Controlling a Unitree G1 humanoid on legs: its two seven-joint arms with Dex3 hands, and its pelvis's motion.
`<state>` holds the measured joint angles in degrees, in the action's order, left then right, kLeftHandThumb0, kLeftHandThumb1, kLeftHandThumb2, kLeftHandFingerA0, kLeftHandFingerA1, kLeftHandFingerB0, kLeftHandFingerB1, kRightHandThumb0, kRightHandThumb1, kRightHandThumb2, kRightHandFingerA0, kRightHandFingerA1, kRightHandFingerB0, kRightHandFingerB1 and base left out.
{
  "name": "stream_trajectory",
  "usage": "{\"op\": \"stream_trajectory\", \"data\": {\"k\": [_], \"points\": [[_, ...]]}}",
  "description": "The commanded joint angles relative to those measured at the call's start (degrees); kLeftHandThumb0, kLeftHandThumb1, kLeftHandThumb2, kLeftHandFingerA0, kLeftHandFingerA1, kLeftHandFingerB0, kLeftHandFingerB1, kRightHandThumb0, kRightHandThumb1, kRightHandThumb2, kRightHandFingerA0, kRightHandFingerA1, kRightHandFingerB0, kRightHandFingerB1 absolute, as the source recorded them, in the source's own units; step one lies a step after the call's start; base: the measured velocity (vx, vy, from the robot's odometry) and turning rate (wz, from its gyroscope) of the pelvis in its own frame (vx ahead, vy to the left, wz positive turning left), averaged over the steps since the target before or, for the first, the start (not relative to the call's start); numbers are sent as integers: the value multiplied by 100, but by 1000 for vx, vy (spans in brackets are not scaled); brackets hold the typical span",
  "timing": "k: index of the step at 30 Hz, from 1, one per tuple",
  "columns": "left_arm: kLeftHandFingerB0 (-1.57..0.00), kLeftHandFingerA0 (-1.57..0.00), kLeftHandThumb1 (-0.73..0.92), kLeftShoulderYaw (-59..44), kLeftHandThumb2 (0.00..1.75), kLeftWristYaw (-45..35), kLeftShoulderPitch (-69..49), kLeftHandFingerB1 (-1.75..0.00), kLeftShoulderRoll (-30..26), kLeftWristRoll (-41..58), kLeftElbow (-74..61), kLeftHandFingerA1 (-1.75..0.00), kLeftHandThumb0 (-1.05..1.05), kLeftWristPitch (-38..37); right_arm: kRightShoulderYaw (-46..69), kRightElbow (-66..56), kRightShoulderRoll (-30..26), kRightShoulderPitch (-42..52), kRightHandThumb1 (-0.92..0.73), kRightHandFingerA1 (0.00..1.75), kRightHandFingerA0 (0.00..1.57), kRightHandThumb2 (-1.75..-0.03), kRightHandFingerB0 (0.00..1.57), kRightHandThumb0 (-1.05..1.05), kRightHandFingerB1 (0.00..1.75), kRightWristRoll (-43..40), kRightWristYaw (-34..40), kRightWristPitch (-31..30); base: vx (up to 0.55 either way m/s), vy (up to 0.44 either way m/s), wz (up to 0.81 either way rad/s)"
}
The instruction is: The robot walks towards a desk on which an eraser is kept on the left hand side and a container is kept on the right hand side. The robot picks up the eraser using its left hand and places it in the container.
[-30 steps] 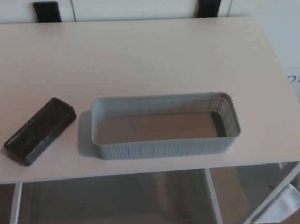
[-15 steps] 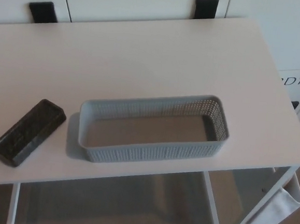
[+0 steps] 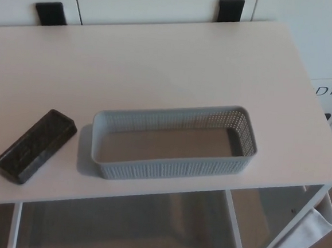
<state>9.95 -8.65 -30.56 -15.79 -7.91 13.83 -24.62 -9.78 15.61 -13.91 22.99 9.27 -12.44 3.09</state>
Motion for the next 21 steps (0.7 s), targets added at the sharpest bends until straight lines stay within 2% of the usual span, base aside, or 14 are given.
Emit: {"op": "stream_trajectory", "data": {"k": [1,2,3,4,6,7,8,10,13,15,16,18,20,21], "points": [[-50,-53,66,789,61,-2706,-721,-37,-2371,2235,-4409,-37,-85,141,95,168,-85,63,-50,43,59,-55,42,-19,39,-63,-3,127,0,0,0],[-32,-48,54,680,94,-3048,-549,-43,-2841,3198,-5187,-50,-82,198,109,197,-94,31,-51,43,59,-55,41,-19,39,-81,-23,119,0,0,0],[-32,-48,54,557,94,-3221,-464,-43,-3114,3773,-5604,-50,-82,149,103,186,-94,36,-51,43,59,-55,41,-19,39,-80,-30,100,0,0,0],[-44,-53,71,301,63,-3456,-178,-35,-3344,4255,-5813,-38,-84,-170,94,139,-112,37,-50,43,59,-55,41,-18,39,-58,-30,90,0,0,0],[-57,-70,75,-314,64,-3271,-280,-38,-3478,5039,-6245,-44,-86,-206,90,49,-129,76,-51,43,57,-55,41,-19,39,-46,-34,67,0,0,0],[-57,-70,75,-509,64,-3142,-360,-38,-3560,5183,-6418,-44,-86,-161,88,41,-130,83,-51,43,57,-55,41,-19,39,-43,-31,68,0,0,0],[-55,-72,84,-1063,65,-2928,-517,-37,-3611,5527,-6628,-44,-99,-295,106,88,-115,80,-51,44,58,-55,41,-17,39,-79,-36,100,0,0,0],[-54,-67,87,-1156,67,-2407,-389,-39,-3277,5784,-6839,-46,-92,-784,116,182,-130,140,-51,44,57,-55,41,-17,39,-109,-54,232,0,0,0],[-56,-64,83,-1402,66,-2281,185,-41,-3271,6556,-6912,-45,-76,-414,92,225,-141,80,-51,43,58,-55,41,-19,39,-43,-10,231,0,0,0],[-52,-74,73,-1574,63,-1279,1100,-36,-3277,7056,-7020,-46,-73,49,52,231,-148,-22,-50,43,59,-55,42,-21,39,38,22,149,0,0,0],[-48,-74,58,-1877,94,-814,1188,-49,-3506,7181,-7086,-58,-83,256,71,258,-140,-40,-51,43,59,-55,42,-20,39,-4,-2,182,0,0,0],[-49,-69,47,-2192,80,-5,1204,-48,-3124,6533,-6907,-55,-68,285,108,189,-128,9,-51,43,58,-55,41,-19,39,-95,-59,173,0,0,0],[-51,-70,46,-2478,79,388,1344,-49,-2736,5613,-6679,-56,-64,441,95,179,-147,16,-51,43,58,-55,41,-19,39,-50,-26,191,0,0,0],[-48,-67,45,-2648,80,616,1646,-50,-2354,4654,-6526,-59,-56,581,112,200,-127,10,-50,43,58,-55,42,-18,39,-84,-33,186,0,0,0]]}}
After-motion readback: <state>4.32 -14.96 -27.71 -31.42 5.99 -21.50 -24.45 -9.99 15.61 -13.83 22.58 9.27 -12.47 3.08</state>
